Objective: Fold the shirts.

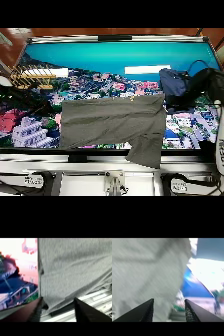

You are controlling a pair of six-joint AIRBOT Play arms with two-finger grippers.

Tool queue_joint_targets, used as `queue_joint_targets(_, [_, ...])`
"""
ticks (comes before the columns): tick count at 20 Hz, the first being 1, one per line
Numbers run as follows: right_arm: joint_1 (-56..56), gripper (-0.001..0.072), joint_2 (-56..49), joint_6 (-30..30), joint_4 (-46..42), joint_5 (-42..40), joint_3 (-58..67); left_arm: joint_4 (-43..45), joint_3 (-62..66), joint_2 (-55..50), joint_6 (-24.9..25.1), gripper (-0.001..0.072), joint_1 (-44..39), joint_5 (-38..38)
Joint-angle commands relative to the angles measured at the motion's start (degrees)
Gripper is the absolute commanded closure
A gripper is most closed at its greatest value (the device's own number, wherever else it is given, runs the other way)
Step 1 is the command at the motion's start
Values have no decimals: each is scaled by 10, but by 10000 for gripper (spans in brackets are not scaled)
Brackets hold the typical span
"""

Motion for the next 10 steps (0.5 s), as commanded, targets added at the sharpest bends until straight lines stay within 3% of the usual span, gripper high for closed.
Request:
queue_joint_targets(1, [-70, 207, 72, -8, -11, -24, -54, 9, -164, 109, 20, 148, 43, 39])
queue_joint_targets(5, [-153, 207, 130, -16, 34, 12, -153, -9, -366, 207, 118, 153, 61, 113])
queue_joint_targets(10, [-161, 207, 133, -20, 68, 28, -163, -21, -401, 200, 135, 153, 60, 155])
